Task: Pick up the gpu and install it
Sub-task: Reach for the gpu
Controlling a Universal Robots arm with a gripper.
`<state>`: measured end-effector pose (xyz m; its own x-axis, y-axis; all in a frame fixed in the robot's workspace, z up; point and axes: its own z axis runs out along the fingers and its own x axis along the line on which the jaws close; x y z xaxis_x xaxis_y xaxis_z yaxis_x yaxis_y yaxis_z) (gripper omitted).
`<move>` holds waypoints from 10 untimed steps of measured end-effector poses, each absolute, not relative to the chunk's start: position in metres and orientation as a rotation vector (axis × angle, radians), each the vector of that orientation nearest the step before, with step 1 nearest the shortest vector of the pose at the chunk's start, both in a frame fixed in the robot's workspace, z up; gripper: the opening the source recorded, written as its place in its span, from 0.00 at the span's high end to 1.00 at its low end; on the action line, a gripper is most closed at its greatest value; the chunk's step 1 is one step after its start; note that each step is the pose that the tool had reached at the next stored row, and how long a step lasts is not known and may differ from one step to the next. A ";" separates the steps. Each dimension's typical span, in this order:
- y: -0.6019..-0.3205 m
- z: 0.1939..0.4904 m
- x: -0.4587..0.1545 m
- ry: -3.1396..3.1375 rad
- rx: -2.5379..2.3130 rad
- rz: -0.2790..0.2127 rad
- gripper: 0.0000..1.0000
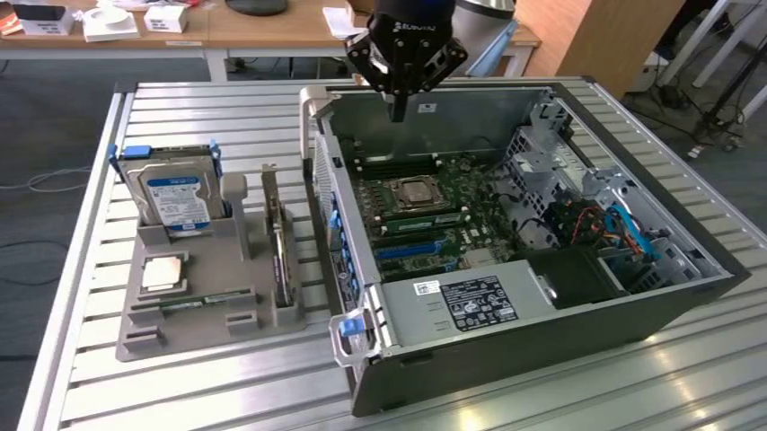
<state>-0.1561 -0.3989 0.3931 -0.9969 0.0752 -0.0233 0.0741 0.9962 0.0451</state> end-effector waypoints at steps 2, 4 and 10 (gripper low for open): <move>-0.399 0.393 -0.162 3.114 0.117 0.069 0.89; -0.399 0.393 -0.167 3.114 0.117 0.069 0.89; -0.399 0.393 -0.184 3.114 0.117 0.069 0.89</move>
<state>-0.1842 -0.3988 0.3930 -0.9969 0.0753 -0.0233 0.0742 0.9962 0.0451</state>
